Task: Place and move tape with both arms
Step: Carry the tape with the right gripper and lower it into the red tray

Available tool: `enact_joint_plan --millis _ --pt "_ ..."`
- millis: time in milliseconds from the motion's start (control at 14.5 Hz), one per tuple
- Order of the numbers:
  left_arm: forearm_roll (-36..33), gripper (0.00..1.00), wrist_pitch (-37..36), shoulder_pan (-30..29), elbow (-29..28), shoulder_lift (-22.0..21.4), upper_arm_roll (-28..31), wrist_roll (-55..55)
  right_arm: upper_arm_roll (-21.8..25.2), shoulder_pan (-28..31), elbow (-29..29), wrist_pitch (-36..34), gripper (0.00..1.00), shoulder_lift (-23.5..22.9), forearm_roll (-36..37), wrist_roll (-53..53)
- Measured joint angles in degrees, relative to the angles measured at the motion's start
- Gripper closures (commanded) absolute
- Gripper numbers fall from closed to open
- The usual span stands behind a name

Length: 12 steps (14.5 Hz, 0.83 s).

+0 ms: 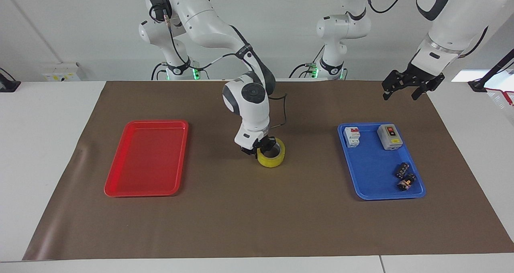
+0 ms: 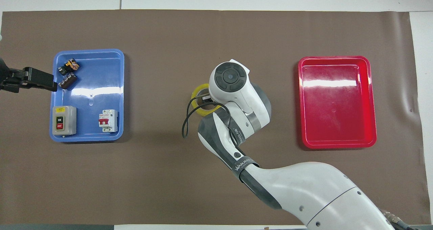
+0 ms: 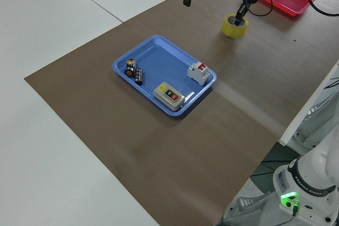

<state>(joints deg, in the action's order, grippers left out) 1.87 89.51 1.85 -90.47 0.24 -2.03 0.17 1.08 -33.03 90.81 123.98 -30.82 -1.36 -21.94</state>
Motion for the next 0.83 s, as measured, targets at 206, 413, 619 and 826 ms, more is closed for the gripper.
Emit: enact_joint_plan --millis 206,413,619,826 --pt "0.0 0.0 0.0 0.02 -0.03 0.0 -0.12 0.0 0.27 5.4 -6.87 -10.96 1.0 1.51 2.51 2.56" --pt "0.0 0.0 0.0 0.02 -0.06 0.0 -0.14 0.0 0.47 12.59 -8.28 -17.28 1.0 4.85 3.01 10.92" --pt "0.0 0.0 0.0 -0.02 -0.06 -0.05 -0.12 0.0 0.53 21.76 -8.16 -21.67 1.0 7.64 3.02 21.97" --pt "0.0 0.0 0.0 -0.09 -0.06 -0.06 0.03 0.0 0.51 27.59 -5.58 -21.94 1.0 8.55 3.02 30.48"
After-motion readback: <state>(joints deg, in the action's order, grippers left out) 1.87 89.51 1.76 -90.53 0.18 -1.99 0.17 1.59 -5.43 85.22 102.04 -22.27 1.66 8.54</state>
